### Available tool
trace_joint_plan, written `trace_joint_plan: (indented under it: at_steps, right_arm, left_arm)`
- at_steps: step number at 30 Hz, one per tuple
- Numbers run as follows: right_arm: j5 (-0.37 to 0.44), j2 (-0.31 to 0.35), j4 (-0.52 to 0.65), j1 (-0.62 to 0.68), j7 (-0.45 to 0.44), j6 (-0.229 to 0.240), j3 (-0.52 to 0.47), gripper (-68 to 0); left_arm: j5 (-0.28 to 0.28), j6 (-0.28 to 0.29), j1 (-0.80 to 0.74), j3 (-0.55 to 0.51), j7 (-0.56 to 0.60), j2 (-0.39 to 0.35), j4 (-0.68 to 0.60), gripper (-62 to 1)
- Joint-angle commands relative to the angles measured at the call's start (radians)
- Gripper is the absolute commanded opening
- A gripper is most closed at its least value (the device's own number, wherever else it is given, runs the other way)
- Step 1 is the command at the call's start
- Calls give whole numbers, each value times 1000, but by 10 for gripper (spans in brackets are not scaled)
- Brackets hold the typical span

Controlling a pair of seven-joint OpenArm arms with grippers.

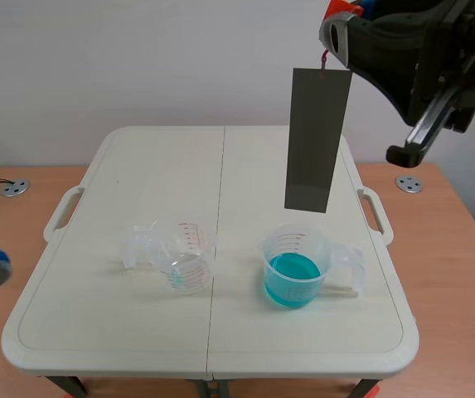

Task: Hold the metal plate by the orange handle, dip it into the blue solution, take it out and point at it, then put the plate back in the beaker on the left.
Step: 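Raise the plate and point at it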

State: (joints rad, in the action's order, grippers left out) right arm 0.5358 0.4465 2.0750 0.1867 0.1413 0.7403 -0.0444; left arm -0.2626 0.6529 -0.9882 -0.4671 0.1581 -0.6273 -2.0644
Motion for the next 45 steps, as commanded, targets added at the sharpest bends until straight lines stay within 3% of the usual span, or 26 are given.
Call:
trace_joint_plan:
  at_steps: [1,12,15,22,40,45]
  right_arm:
    - [16,16,15,-4,-8,5,-7,-664]
    - [18,16,15,-4,-8,5,-7,-664]
    - [19,16,15,-4,-8,5,-7,-664]
    - [19,16,15,-4,-8,5,-7,-664]
    - [18,16,15,-4,-8,5,-7,-664]
    - [18,16,15,-4,-8,5,-7,-664]
  left_arm:
    - [-10,11,60,58,7,-16,8,-597]
    - [26,16,431,450,-111,-23,34,-597]
    - [58,16,534,550,-114,-11,77,-597]
    - [129,16,768,734,-160,89,241,-597]
    - [307,12,1025,900,-212,297,499,-597]
    - [364,-37,1050,901,-212,330,527,-597]
